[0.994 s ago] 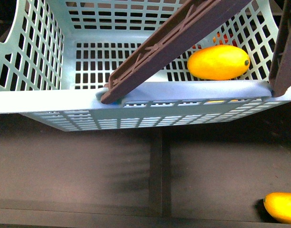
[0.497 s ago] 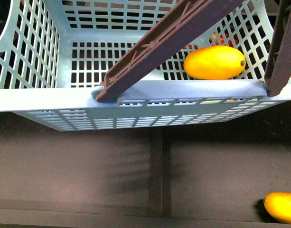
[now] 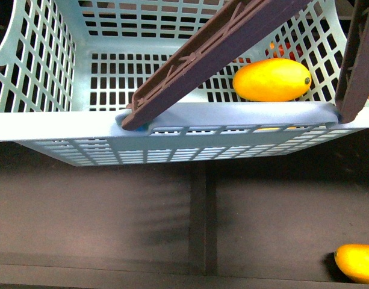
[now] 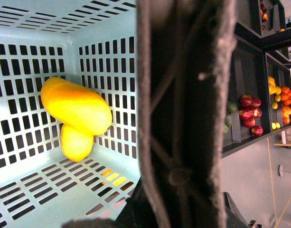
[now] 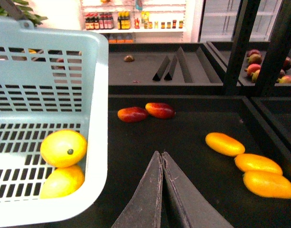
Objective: Pick lemon and mango into basket
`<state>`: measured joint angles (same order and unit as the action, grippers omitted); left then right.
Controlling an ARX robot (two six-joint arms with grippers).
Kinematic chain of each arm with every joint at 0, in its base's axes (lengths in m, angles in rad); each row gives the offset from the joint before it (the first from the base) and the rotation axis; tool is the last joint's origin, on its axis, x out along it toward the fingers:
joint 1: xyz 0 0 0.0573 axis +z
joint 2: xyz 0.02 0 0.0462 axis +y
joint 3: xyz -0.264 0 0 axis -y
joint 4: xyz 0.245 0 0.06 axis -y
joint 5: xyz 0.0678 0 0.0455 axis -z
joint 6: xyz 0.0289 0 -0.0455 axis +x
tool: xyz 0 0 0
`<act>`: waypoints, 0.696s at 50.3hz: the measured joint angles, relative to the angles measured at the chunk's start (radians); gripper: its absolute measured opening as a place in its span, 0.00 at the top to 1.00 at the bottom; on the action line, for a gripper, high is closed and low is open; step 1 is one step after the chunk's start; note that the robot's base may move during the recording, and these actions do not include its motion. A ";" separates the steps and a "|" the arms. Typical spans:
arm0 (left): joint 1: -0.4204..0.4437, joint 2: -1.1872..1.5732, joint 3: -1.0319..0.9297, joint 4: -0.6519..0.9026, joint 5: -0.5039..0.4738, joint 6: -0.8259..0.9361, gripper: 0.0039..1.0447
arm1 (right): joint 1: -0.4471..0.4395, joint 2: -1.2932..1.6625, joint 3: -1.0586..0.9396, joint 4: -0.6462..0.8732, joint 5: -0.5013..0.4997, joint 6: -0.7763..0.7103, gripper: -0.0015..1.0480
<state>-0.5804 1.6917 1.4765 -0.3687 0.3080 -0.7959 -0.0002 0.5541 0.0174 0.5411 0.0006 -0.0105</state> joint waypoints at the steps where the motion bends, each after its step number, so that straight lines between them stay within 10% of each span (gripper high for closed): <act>1: 0.000 0.000 0.000 0.000 0.000 0.000 0.96 | 0.000 -0.006 0.000 -0.005 0.000 0.000 0.98; 35: 0.000 0.000 0.000 0.000 -0.001 0.000 0.96 | 0.000 -0.284 0.000 -0.270 0.000 0.000 0.98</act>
<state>-0.5804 1.6917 1.4765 -0.3687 0.3073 -0.7963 -0.0002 0.2703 0.0174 0.2710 0.0002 -0.0105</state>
